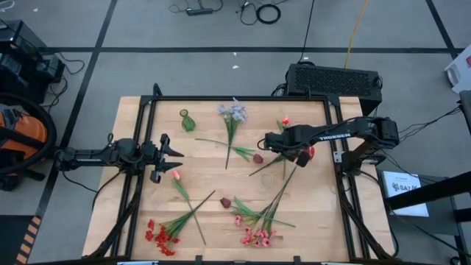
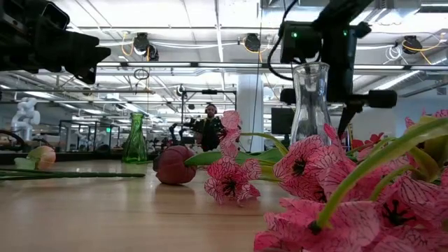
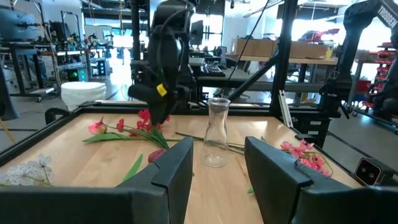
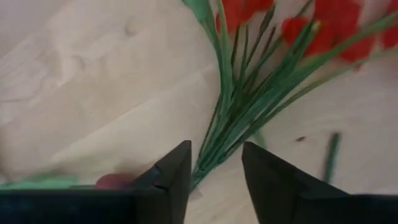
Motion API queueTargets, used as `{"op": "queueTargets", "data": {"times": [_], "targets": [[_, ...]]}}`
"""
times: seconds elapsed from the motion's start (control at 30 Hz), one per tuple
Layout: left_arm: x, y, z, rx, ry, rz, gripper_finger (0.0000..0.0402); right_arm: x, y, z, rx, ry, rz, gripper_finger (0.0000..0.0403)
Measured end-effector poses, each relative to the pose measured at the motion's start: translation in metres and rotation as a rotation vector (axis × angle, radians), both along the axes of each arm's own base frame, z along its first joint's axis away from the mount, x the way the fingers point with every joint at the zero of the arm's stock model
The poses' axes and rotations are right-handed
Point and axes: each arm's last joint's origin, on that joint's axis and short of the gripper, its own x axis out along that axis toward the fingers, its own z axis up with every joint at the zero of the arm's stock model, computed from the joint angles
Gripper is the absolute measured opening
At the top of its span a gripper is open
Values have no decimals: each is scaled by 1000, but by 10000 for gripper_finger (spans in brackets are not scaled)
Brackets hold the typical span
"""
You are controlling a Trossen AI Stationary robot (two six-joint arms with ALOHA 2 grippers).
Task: Sort flowers into vase by color
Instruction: Put the top orange flower into the transparent vase
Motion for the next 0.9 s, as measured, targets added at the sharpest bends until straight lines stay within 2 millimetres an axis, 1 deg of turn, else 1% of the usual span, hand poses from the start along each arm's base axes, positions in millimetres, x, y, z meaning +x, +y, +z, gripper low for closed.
{"op": "queueTargets", "data": {"times": [0.2,0.4,0.53,0.7,0.8,0.9], "targets": [[0,0,0,0,0,0,153,-3,2,-15,49,-52,-98,183],[0,0,0,0,-1,0,153,-8,-2,-27,59,-44,-180,194],[0,0,0,0,0,0,153,-9,-8,-29,64,-52,-225,184],[0,0,0,0,0,0,153,-10,-13,-30,50,-55,-247,156],[0,0,0,0,0,0,153,-8,-14,-35,54,-43,-242,133],[0,0,0,0,0,0,153,-1,-14,-46,80,-47,-231,111]]}}
